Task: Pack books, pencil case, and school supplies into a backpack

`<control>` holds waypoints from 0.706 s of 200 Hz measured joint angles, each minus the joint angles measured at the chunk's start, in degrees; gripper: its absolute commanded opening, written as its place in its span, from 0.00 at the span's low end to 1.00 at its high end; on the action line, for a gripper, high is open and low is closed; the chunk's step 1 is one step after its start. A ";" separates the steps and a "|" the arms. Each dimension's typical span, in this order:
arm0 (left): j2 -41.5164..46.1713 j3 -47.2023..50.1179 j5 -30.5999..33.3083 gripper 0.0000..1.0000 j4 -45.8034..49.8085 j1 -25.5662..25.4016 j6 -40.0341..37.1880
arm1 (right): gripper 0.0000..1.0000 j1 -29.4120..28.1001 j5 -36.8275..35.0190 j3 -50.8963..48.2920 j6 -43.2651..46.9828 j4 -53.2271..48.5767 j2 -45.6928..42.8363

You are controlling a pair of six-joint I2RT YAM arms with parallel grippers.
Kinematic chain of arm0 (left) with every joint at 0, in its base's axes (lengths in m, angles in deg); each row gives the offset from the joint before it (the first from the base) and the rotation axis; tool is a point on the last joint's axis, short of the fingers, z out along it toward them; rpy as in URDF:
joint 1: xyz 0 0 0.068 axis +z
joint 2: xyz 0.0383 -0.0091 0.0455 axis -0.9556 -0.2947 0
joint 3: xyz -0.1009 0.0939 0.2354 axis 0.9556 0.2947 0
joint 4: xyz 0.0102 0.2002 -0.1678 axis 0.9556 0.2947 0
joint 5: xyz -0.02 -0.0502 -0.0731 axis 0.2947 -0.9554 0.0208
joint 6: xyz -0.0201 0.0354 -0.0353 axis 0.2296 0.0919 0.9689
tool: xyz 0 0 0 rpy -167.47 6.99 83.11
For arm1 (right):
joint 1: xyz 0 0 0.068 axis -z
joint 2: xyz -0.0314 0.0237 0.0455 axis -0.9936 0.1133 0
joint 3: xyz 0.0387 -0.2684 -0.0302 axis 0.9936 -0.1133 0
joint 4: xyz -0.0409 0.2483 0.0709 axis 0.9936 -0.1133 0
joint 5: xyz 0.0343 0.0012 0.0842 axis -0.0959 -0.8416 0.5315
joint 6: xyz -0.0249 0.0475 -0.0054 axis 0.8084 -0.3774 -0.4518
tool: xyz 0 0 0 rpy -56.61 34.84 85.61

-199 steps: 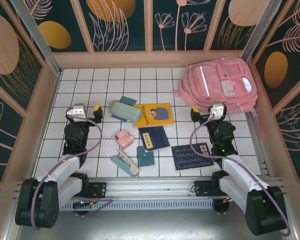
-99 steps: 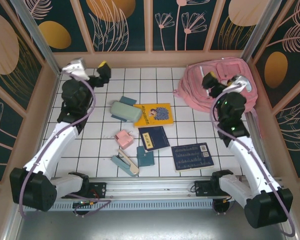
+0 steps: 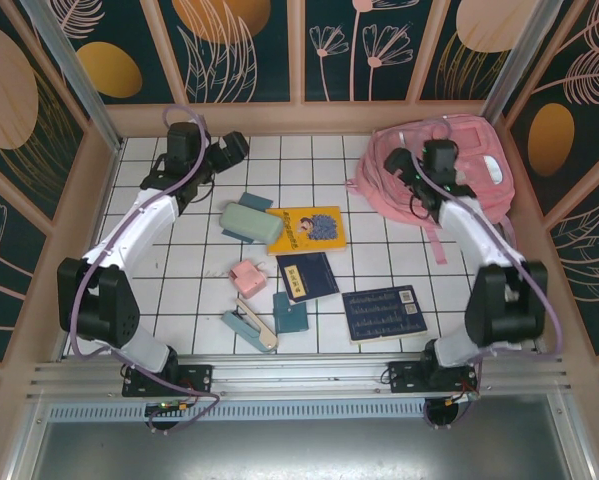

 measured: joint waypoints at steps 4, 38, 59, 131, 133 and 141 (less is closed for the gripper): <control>0.00 0.20 -0.57 0.99 0.17 -0.04 0.57 | 0.98 -0.70 -0.07 2.49 0.70 -0.90 2.62; 0.00 1.99 -5.11 0.99 0.33 -0.87 4.76 | 0.90 -5.77 -0.52 15.85 8.13 -4.83 19.37; 0.04 3.32 -6.58 0.99 0.33 -1.66 5.97 | 0.89 -8.22 -4.63 28.85 11.72 -10.23 30.58; 2.47 6.40 -7.32 0.99 -0.07 -2.10 7.08 | 0.51 -10.88 -24.15 59.10 21.18 -23.93 53.68; 2.47 6.40 -7.41 0.99 -0.09 -2.10 7.08 | 0.48 -10.91 -24.41 59.28 21.31 -24.04 53.86; 2.49 6.40 -7.56 0.99 -0.11 -2.10 7.08 | 0.37 -11.04 -25.70 60.17 22.67 -24.81 54.64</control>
